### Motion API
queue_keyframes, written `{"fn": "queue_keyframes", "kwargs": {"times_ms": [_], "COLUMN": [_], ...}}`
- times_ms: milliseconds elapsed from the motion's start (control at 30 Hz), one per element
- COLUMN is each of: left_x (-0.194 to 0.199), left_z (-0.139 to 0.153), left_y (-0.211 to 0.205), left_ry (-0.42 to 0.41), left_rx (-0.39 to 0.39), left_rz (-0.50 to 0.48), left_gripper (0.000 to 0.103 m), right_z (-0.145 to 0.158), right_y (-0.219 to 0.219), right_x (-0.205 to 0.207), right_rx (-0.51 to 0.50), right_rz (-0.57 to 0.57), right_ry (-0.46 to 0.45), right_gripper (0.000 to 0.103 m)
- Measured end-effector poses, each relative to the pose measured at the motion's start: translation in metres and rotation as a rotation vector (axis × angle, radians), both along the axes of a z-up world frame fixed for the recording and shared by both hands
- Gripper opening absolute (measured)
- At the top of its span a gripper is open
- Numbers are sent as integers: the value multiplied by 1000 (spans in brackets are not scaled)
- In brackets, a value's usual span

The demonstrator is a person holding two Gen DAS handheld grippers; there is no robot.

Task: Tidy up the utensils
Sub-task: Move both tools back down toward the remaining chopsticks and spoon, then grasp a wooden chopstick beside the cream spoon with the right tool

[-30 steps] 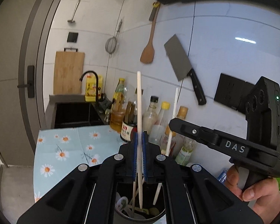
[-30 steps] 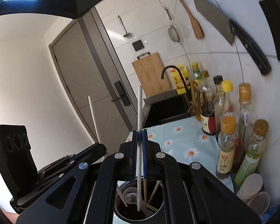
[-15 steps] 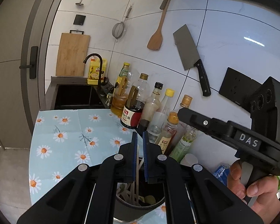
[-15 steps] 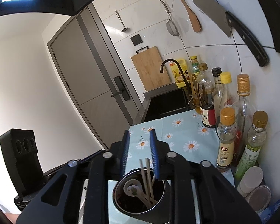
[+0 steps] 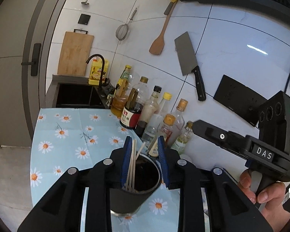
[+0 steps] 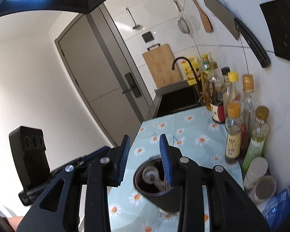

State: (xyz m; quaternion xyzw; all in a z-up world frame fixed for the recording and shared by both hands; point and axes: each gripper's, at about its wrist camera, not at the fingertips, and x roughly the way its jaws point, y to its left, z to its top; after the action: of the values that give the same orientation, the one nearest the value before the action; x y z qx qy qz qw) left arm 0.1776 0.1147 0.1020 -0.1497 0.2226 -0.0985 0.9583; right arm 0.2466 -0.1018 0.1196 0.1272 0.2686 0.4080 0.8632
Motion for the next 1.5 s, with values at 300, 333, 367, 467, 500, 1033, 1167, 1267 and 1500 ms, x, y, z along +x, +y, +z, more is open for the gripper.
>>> {"fn": "queue_keyframes", "kwargs": {"times_ms": [300,333,367,467,500,1033,1167,1267,1500], "left_x": [-34,-37,-41,-49,-52,-81,-87,-90,-96], "left_z": [-20,-24,-29,-43,-48,-133,-147,-158,-171], "left_y": [8,8,7,6,4,1,-1,-1,-1], "left_ry": [90,101,119,176,201,508,550,588,634], "left_rx": [-44,-49,-52,-61,-61,-89,-61,-56,-40], "left_rz": [-20,-24,-32,-56,-66,-83,-80,-85,-104], "left_gripper": [26,26,26,27,27,27,27,27,27], "right_z": [-28,-33,-38,-54,-60,-170,-191,-203,-218], "right_y": [-12,-13,-14,-17,-17,-14,-15,-15,-9], "right_x": [-35,-40,-43,-52,-55,-83,-84,-88,-94], "right_rx": [-71,-86,-96,-126,-140,-430,-464,-488,-551], "right_rz": [28,30,31,38,40,-32,-55,-64,-93], "right_ry": [106,124,139,219,249,780,861,903,947], "right_gripper": [38,38,38,38,38,40,40,33,21]}}
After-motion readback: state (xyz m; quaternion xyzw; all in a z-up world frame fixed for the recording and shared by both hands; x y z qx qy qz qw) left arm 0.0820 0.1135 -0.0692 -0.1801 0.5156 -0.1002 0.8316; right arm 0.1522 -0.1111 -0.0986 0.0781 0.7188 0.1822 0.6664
